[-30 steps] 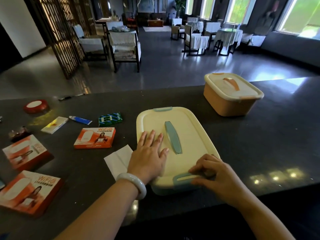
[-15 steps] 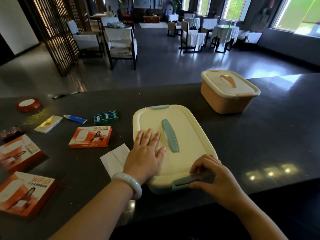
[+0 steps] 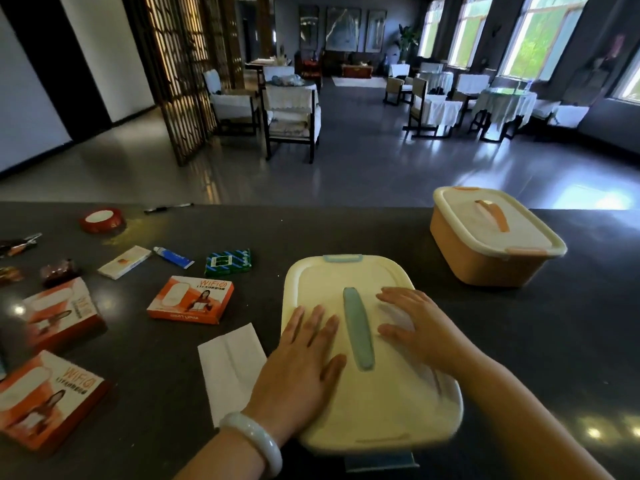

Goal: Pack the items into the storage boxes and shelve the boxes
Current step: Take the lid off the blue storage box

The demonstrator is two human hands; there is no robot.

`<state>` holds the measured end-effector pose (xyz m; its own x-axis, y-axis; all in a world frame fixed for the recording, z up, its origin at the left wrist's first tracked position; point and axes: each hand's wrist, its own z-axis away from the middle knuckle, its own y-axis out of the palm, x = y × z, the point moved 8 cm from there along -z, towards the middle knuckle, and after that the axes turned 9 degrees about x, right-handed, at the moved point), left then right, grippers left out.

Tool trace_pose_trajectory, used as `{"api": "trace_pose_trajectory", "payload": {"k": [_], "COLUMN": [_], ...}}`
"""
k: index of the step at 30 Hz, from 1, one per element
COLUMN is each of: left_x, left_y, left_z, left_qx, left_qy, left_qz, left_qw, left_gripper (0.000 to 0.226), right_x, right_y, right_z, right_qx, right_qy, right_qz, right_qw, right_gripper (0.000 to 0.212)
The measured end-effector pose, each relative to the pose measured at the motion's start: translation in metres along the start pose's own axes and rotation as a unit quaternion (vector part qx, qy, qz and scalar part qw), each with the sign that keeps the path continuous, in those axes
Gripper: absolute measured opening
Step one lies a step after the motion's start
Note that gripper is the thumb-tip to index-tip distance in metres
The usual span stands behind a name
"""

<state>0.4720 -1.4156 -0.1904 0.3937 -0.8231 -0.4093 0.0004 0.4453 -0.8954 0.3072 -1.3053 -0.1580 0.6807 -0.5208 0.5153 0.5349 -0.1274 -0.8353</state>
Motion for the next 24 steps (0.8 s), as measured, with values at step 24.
{"api": "trace_pose_trajectory", "payload": {"k": [24], "left_x": [-0.005], "left_y": [-0.009], "left_z": [-0.116], "left_qx": [0.024], "left_qy": [-0.139], "left_qz": [-0.087], "left_qw": [0.986], "left_gripper": [0.071], "right_x": [-0.023], "right_y": [-0.043], "right_z": [-0.149], "right_qx": [0.103], "right_qy": [-0.032], "right_qz": [0.028], "right_qw": [0.994], "right_gripper": [0.054]}}
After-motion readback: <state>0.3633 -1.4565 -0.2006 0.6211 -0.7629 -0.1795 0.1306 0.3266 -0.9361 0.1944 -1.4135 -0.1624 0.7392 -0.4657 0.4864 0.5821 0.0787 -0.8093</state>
